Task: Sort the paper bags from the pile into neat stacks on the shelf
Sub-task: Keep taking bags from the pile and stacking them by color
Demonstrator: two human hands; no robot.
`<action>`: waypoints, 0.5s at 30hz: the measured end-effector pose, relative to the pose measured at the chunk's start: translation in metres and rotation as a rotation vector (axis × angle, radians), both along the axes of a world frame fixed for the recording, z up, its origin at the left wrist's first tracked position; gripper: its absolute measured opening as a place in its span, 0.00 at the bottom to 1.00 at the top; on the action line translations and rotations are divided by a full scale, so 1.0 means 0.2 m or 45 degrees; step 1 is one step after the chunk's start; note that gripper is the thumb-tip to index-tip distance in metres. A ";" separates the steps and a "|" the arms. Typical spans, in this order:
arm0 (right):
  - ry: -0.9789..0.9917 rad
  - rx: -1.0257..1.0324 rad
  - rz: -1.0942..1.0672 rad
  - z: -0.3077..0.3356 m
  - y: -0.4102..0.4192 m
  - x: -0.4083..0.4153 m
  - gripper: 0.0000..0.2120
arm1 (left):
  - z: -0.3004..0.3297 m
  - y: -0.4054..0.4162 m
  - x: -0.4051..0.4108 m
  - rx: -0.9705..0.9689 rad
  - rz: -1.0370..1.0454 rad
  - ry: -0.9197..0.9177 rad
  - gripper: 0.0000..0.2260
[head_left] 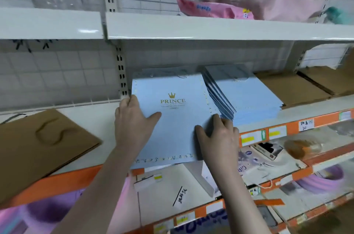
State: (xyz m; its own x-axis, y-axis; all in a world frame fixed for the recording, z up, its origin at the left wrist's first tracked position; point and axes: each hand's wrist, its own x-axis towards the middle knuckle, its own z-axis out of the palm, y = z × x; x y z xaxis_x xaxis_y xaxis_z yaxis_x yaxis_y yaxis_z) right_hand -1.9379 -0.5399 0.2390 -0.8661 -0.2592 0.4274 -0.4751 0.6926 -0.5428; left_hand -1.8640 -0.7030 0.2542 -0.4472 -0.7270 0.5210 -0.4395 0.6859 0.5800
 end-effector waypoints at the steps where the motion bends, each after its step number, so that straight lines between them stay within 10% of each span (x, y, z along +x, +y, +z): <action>1: 0.007 0.003 0.007 0.02 -0.03 -0.07 0.20 | 0.01 -0.02 -0.06 0.013 -0.001 0.006 0.22; 15: 0.028 0.195 0.258 0.09 -0.29 -0.69 0.23 | 0.07 -0.21 -0.54 0.056 0.197 -0.054 0.22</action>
State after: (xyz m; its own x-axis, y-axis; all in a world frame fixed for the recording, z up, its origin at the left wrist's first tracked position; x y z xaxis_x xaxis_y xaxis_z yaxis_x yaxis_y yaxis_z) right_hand -2.0750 -0.5984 0.2565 -0.7808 -0.4900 0.3876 -0.6231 0.6554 -0.4268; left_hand -1.9722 -0.7445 0.2681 -0.3490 -0.8105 0.4703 -0.5626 0.5826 0.5865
